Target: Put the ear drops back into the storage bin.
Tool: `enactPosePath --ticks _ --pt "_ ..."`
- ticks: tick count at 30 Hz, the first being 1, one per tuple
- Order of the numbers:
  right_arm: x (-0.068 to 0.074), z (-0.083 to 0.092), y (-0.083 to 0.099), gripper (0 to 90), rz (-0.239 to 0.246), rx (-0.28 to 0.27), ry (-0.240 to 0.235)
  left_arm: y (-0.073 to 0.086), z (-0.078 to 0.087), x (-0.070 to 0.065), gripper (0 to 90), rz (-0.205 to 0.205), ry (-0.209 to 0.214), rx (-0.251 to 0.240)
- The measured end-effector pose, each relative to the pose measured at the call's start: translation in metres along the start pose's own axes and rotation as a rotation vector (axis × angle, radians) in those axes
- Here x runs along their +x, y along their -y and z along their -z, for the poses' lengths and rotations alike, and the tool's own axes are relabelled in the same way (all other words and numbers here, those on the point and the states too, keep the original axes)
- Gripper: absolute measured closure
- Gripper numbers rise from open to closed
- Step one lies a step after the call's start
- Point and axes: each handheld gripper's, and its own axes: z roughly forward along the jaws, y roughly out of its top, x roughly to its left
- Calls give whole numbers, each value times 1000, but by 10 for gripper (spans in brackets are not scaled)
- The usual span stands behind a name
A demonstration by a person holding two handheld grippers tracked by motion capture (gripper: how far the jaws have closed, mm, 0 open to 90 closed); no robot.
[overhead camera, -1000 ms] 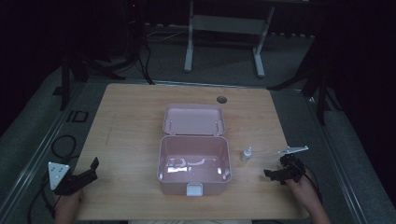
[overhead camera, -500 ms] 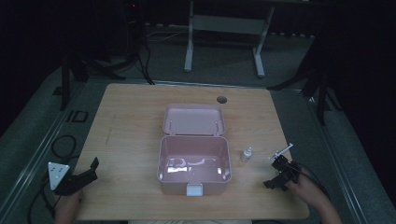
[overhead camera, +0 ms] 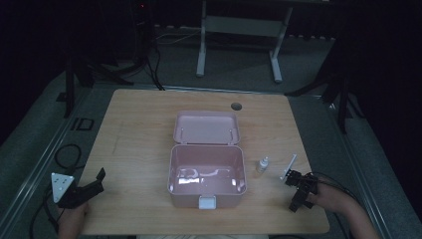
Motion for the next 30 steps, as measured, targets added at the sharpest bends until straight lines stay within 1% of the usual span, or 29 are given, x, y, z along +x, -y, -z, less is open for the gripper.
enactPosePath --ticks 1,3,4,6,7,8,10,12,13,15,17,21,26,28,29,30 --pt "0 0 -1 102 4 9 5 0 0 0 14 0 1 0" --pt "0 1 -2 102 1 -2 -4 0 0 0 14 0 0 0" --pt "1 2 -2 102 8 -6 -13 0 0 0 14 0 1 0" --pt "1 3 -2 103 24 -18 -11 0 0 0 14 2 2 1" --pt "1 3 -2 103 24 -18 -11 0 0 0 14 2 2 1" --pt "1 4 -2 103 31 -26 -21 0 0 0 14 1 2 0" --pt "0 5 -2 102 55 -51 -14 0 0 0 14 1 1 0" --pt "-1 6 -3 102 55 -53 -21 0 0 0 14 0 1 0" --pt "-2 6 -3 102 65 -58 -22 0 0 0 14 0 1 1" --pt "-5 8 -5 102 59 -60 -28 0 0 0 14 -1 1 1" --pt "-7 9 -7 103 67 -52 -20 0 0 0 14 -2 1 1" --pt "-12 11 -11 106 62 -40 -9 0 0 0 14 -1 2 1" --pt "-20 12 -20 106 53 -27 -9 0 0 0 14 -1 3 1" --pt "-22 13 -25 109 62 -21 -7 0 0 0 14 -2 3 1" --pt "-23 14 -27 135 65 -25 -3 0 0 0 14 -2 4 2" --pt "-24 16 -30 134 73 -31 0 0 0 0 14 -2 4 1"
